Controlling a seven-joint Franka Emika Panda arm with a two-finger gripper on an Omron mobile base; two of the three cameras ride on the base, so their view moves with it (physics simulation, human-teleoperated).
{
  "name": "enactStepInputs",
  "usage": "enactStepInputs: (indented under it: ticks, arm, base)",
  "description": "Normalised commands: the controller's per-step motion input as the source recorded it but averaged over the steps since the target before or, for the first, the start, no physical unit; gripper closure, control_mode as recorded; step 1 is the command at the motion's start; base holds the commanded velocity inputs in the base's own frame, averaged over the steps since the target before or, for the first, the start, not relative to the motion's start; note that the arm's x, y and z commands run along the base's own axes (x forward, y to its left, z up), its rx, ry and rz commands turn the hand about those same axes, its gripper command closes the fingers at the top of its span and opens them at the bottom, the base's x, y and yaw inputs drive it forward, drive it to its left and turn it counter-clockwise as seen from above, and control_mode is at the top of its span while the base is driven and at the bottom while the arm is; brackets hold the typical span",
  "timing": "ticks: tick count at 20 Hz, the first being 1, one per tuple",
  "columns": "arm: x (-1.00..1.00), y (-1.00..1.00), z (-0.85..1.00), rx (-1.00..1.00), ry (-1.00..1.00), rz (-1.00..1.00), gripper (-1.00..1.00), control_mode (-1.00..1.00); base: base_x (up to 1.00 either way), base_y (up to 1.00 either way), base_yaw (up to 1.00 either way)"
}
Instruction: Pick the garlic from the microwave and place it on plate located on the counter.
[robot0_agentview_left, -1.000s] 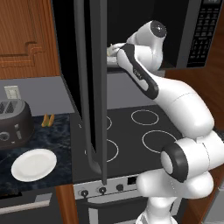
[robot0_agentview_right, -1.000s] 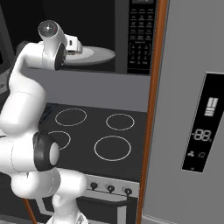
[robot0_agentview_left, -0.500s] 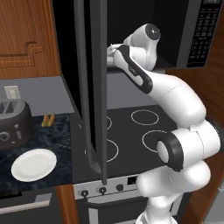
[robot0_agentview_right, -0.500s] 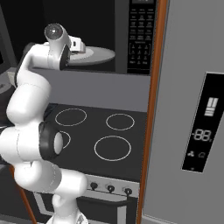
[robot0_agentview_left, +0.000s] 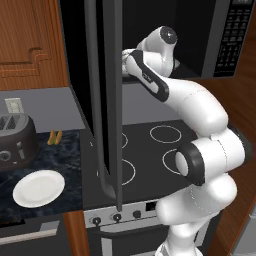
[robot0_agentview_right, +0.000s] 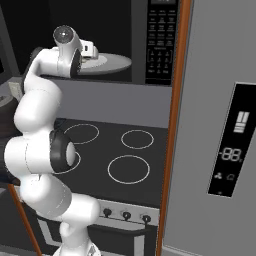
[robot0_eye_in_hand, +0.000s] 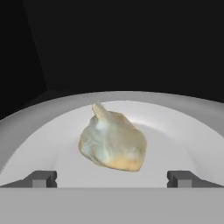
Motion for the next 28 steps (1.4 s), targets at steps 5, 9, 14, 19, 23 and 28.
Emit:
enactStepInputs:
  ticks: [5,9,14,19,23,28]
  arm:
    - [0.19,0.12,0.00,-0.02,0.00,0.00,-1.00,-1.00]
    - [0.19,0.07,0.00,0.00,0.00,0.00,-1.00,-1.00]
    - [0.12,0.00,-0.02,0.00,0.01,0.00,-1.00,-1.00]
    - [0.06,0.00,-0.08,0.00,0.01,0.00,-1.00,-1.00]
    - [0.10,0.03,-0.08,0.00,0.02,0.00,-1.00,-1.00]
    - [0.16,0.04,0.00,0.00,0.01,0.00,-1.00,-1.00]
  base:
    - [0.00,0.00,0.00]
    - [0.00,0.00,0.00]
    - [0.00,0.00,0.00]
    - [0.00,0.00,0.00]
    - [0.00,0.00,0.00]
    - [0.00,0.00,0.00]
